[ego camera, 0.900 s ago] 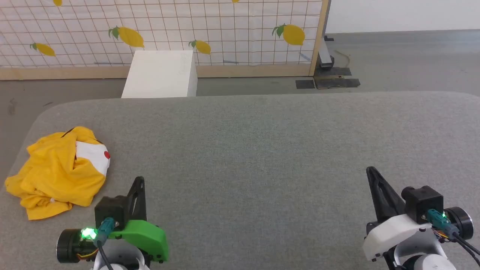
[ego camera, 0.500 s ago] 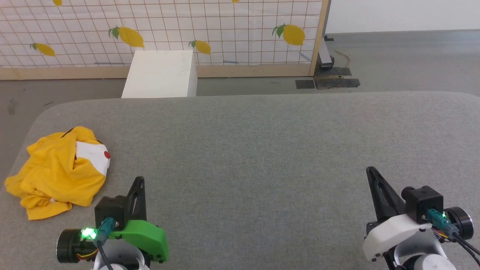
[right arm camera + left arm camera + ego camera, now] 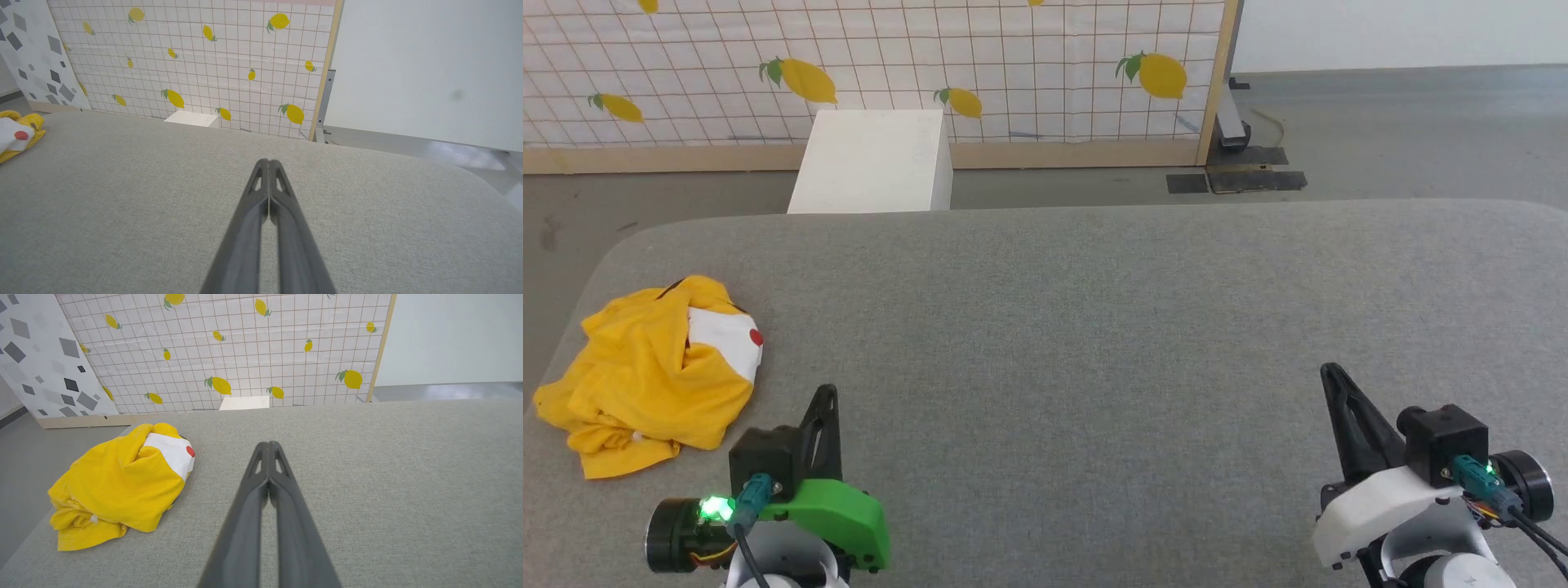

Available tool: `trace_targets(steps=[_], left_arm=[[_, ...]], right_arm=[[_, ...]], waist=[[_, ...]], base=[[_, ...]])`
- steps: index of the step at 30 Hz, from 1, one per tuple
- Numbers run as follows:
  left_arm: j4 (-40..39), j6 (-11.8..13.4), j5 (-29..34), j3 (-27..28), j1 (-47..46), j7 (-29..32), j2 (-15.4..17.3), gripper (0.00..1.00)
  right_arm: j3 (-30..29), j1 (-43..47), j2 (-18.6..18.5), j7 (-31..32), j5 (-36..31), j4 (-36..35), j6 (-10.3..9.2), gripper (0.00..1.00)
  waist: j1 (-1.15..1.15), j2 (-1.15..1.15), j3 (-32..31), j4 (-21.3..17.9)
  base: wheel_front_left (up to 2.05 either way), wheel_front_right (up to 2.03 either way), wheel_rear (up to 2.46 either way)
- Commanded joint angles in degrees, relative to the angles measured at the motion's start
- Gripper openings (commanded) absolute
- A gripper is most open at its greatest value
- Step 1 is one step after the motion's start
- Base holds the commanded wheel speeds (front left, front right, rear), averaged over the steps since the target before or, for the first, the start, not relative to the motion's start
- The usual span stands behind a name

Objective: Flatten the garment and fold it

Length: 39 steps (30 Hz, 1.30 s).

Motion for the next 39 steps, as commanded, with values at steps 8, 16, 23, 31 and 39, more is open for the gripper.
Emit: trace_targets(steps=[8, 16, 23, 31, 39], left_arm=[[0.0, 0.0, -0.3, -0.2, 0.1, 0.0, 0.0, 1.0], [-0.4, -0.2, -1.0, 0.1, 0.3, -0.8, 0.0, 1.0], [-1.0, -0.5, -2.1, 0.6, 0.7, -1.9, 0.0, 1.0], [-1.4, -0.7, -3.0, 1.1, 0.9, -2.8, 0.0, 1.0], [-1.9, -0.9, -3.7, 1.7, 1.2, -3.7, -0.1, 1.0]], right_arm=[[0.0, 0.0, 0.0, 0.0, 0.0, 0.1, 0.01, 1.0], [-0.5, 0.1, 0.0, -0.8, 1.5, 0.6, 0.01, 1.0], [-1.6, 0.0, 0.0, -1.9, 3.1, 1.3, 0.0, 1.0], [-2.8, -0.1, 0.0, -2.8, 4.5, 2.1, -0.01, 1.0], [-3.7, -0.1, 0.0, -3.8, 5.6, 2.9, -0.02, 1.0]], waist=[[0.0, 0.0, 0.0, 0.0], [0.0, 0.0, 0.1, 0.0], [0.0, 0.0, 0.2, 0.1], [0.0, 0.0, 0.4, 0.2], [0.0, 0.0, 0.5, 0.4]], base=[[0.0, 0.0, 0.0], [0.0, 0.0, 0.0], [0.0, 0.0, 0.0], [0.0, 0.0, 0.0], [0.0, 0.0, 0.0]])
